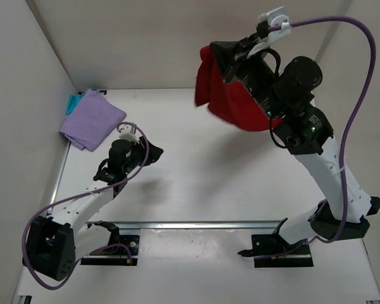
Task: Fold and stack the t-shirts
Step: Move the tshirt to the center of the board, then flatten out the tshirt
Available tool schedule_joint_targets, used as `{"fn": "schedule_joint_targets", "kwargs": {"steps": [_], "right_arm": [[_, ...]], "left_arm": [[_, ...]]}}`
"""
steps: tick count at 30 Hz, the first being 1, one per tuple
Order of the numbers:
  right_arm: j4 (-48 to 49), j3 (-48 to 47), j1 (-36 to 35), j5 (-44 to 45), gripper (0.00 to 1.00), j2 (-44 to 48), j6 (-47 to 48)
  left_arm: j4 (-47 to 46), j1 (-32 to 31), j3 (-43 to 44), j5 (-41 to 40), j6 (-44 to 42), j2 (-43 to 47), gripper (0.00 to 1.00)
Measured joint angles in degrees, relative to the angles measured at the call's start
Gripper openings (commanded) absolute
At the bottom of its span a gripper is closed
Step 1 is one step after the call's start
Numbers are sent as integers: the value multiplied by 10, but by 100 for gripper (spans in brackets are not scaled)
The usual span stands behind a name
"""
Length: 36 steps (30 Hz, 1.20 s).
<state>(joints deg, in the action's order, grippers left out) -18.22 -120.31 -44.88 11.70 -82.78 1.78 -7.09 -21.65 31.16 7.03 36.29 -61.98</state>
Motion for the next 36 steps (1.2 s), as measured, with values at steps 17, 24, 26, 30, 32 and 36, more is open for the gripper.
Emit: {"fn": "schedule_joint_targets", "kwargs": {"steps": [17, 24, 26, 30, 32, 36], "right_arm": [[242, 654, 409, -341, 0, 7, -306], [212, 589, 399, -319, 43, -100, -316], [204, 587, 378, -276, 38, -76, -304], [204, 601, 275, -210, 16, -14, -280], [208, 615, 195, -190, 12, 1, -267], [188, 643, 18, -147, 4, -16, -237]], "left_arm": [[17, 88, -84, 39, 30, 77, 55], [45, 19, -84, -14, 5, 64, 55], [46, -22, -84, -30, 2, 52, 54], [41, -51, -113, -36, 4, 34, 53], [50, -35, -133, -38, 7, 38, 53], [76, 17, -137, -46, 7, 69, 54]]}}
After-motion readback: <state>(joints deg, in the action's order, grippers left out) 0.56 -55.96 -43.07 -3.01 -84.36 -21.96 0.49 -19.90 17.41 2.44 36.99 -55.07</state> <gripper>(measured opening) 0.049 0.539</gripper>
